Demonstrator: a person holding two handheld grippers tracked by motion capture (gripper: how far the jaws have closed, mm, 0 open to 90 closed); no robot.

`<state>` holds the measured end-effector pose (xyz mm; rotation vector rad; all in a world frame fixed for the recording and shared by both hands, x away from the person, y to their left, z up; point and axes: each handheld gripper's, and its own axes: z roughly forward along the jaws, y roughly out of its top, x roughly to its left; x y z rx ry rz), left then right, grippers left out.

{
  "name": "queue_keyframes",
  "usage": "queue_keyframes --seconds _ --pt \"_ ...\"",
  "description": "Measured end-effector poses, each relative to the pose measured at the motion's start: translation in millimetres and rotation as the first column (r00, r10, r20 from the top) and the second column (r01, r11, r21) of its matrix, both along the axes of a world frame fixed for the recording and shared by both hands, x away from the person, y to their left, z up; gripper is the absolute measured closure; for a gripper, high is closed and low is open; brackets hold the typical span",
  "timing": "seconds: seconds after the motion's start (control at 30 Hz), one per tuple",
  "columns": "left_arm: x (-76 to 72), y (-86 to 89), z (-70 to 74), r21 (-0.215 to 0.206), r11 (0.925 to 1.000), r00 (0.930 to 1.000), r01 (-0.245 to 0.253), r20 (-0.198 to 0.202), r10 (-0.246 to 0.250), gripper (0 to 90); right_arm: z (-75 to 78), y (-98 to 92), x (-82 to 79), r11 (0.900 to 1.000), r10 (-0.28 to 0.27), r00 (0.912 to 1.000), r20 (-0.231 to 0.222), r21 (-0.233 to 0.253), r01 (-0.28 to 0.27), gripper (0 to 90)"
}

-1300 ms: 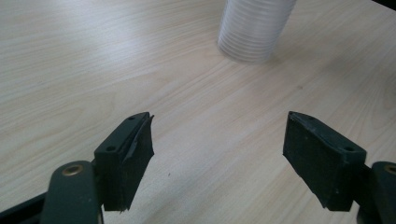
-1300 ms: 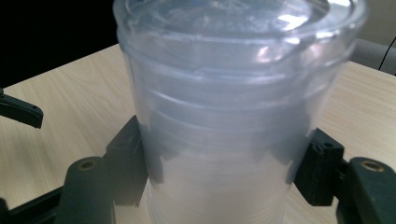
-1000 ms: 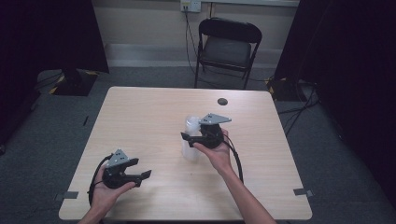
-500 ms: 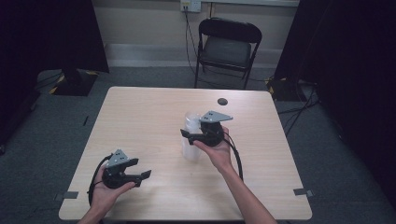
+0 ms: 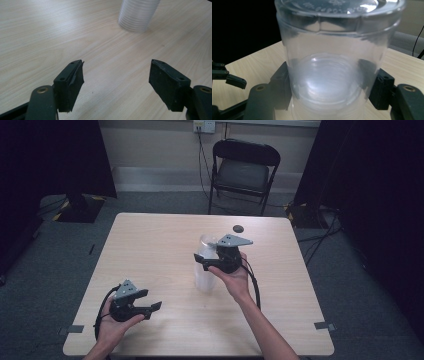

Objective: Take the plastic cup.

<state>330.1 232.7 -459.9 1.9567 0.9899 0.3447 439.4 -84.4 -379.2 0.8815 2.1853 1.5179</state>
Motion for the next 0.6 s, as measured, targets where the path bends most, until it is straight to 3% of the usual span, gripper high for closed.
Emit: queue_keyframes --seconds 0.4,0.6 --pt "0.7 0.7 -0.4 0.01 0.9997 0.9997 -0.02 0.015 0.02 26.8 13.1 -1.4 0.8 1.0 0.007 0.9999 0.016 0.02 -0.007 32.5" --pt "1.0 0.1 -1.7 0.042 0.9986 0.9986 -0.031 0.044 0.029 26.8 22.9 -6.6 1.0 0.999 0.002 0.9998 0.021 0.053 -0.003 32.6"
